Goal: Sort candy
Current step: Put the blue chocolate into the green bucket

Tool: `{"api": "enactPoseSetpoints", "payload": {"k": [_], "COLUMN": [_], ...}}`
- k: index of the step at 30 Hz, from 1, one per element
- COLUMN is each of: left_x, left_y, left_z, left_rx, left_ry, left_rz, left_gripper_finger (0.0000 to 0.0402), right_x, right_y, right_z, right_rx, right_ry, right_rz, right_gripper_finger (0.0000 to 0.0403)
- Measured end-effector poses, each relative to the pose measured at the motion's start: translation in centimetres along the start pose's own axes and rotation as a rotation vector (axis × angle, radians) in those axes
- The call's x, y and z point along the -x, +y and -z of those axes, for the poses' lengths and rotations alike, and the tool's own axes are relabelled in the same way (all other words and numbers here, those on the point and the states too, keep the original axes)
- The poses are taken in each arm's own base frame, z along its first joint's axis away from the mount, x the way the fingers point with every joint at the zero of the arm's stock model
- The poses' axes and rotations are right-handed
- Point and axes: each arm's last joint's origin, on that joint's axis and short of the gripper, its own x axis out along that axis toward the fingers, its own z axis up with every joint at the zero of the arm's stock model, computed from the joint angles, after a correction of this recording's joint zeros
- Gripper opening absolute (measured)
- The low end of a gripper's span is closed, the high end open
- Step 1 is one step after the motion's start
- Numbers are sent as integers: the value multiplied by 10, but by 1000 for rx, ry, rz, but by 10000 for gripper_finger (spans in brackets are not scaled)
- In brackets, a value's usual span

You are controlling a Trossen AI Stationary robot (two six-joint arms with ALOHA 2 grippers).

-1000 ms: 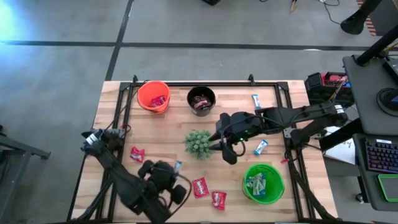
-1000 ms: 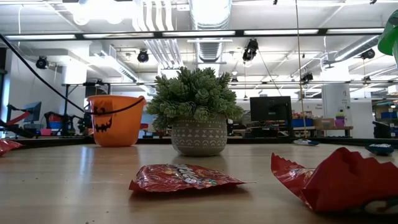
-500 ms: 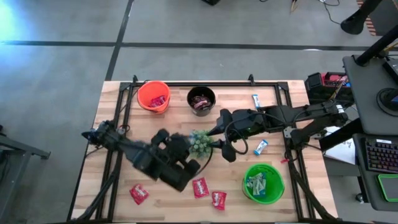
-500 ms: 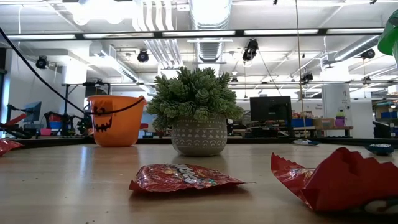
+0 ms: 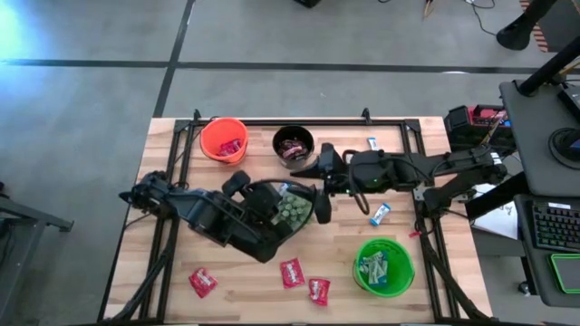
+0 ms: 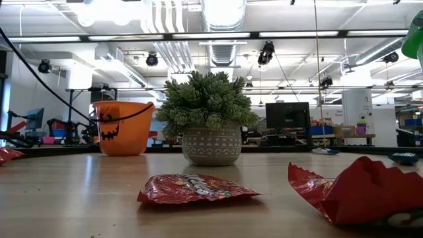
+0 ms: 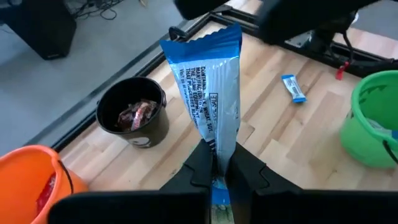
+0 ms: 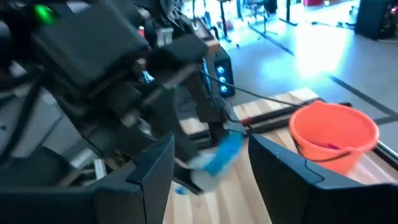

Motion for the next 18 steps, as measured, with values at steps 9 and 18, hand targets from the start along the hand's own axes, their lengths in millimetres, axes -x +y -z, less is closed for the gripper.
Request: {"api": "enactPoseSetpoints", "payload": {"k": [9,18], "left_x": [-2,-2], "left_y": [2,-4], "left_z": [-3,-8], "left_rx": [-19,-58], "left_ry": [-36,-84], "left_rz": [-30,-2], "left_gripper_finger": [0,0], "right_x": [0,-18], "right_y": [-1,-2], "right_z": [1,12], "right_rx": [-47,-42], "right_ry": [7,37], "right_rz": [4,20], "right_gripper_finger": [199,199]}}
